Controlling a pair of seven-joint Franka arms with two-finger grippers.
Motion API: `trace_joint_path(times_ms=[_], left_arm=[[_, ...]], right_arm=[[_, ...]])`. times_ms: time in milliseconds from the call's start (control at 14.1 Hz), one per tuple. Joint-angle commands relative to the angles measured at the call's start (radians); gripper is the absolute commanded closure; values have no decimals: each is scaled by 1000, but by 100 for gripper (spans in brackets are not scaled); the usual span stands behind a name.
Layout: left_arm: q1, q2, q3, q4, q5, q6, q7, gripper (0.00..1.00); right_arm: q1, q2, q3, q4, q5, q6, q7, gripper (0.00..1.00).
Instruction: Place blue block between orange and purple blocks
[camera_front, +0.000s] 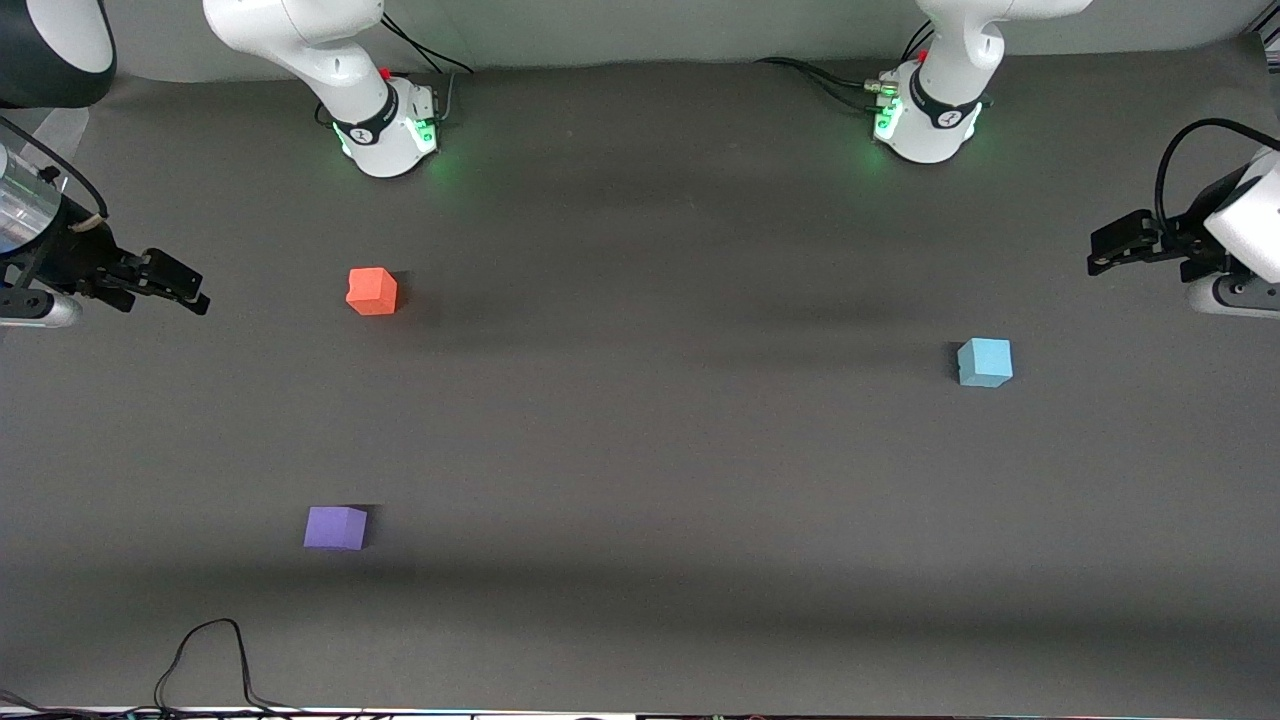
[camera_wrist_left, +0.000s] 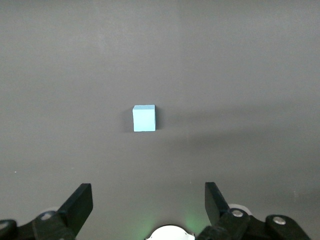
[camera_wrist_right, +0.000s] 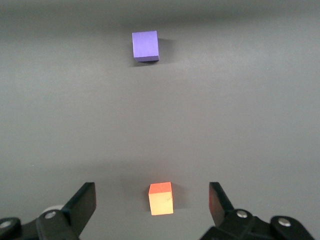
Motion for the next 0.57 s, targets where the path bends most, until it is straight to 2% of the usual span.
trace_joint_path(times_ms=[0, 355, 497], left_arm=[[-13, -2, 7, 16, -5, -20, -11, 0], [-3, -8, 10, -1, 5, -48, 9, 0], [-3, -59, 12, -69, 15, -39, 9, 0]], right_arm=[[2, 4, -8, 23, -14, -31, -6, 0], [2, 4, -8, 23, -14, -29, -6, 0], [2, 4, -9, 23, -14, -29, -6, 0]])
